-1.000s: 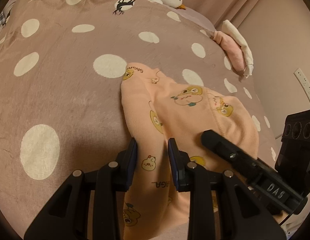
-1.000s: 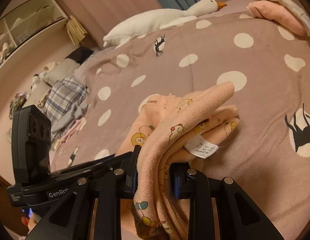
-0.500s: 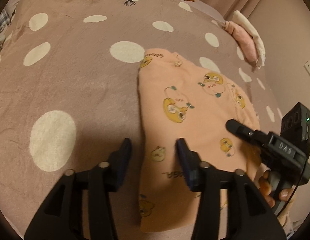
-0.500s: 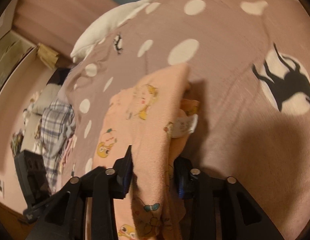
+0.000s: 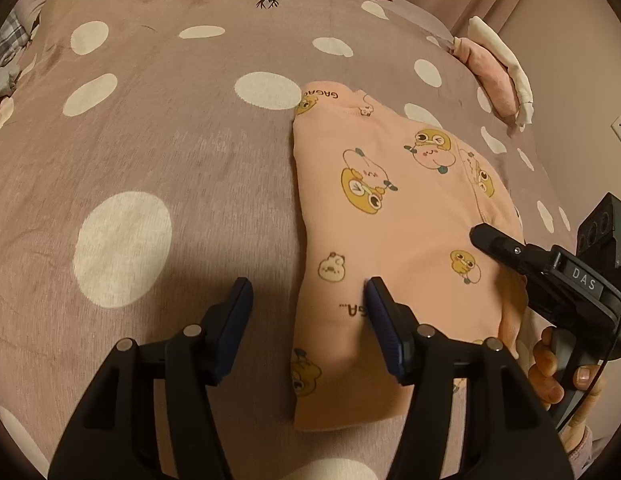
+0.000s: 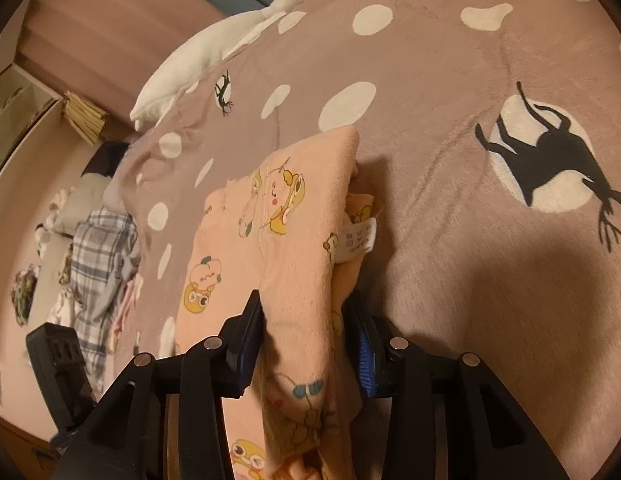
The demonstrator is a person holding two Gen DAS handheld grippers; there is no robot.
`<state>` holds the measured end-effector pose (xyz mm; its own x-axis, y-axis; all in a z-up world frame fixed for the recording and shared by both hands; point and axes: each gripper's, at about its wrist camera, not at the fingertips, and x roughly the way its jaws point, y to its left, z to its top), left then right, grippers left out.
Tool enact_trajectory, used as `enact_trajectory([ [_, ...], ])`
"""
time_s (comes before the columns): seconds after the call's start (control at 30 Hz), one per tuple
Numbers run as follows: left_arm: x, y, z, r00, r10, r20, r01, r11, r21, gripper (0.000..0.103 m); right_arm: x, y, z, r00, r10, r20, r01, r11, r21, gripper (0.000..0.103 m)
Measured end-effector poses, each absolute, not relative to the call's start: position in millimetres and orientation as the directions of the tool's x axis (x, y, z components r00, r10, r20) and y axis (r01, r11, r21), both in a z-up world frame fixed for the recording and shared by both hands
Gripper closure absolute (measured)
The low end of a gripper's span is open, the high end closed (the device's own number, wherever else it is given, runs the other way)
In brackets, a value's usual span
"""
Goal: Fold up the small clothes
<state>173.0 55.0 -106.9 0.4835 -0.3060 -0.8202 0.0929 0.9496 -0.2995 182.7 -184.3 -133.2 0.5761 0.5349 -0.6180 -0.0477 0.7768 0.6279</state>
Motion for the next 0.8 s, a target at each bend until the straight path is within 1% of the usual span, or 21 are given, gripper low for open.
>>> enact_trajectory([
  [0.1,170.7,54.0,-106.7,0.479,-0.301,-0.825,0.094,0.952,-0.293,0.043,181.0,-185.3,-133.1,0.572,0.536,-0.621,-0.052,0.779,0.624,0.059],
  [0.43,161.9,49.8,-107.2,0.474,-0.274,-0.837,0.092,0.961,-0.262,0.043,168.6,-181.9,-129.2,0.568,0.516,-0.642,-0.091,0.814,0.573,0.057],
  [0.53,159.5,49.4,-107.5,0.474,-0.266,-0.839,0.091,0.963,-0.254,0.043,163.8,-179.0,-128.7,0.564,0.516,-0.645,-0.115,0.822,0.558,0.053],
  [0.8,154.3,45.8,-108.1,0.469,-0.243,-0.849,0.09,0.97,-0.227,0.043,150.0,-162.2,-124.4,0.563,0.461,-0.686,-0.201,0.881,0.428,0.052],
])
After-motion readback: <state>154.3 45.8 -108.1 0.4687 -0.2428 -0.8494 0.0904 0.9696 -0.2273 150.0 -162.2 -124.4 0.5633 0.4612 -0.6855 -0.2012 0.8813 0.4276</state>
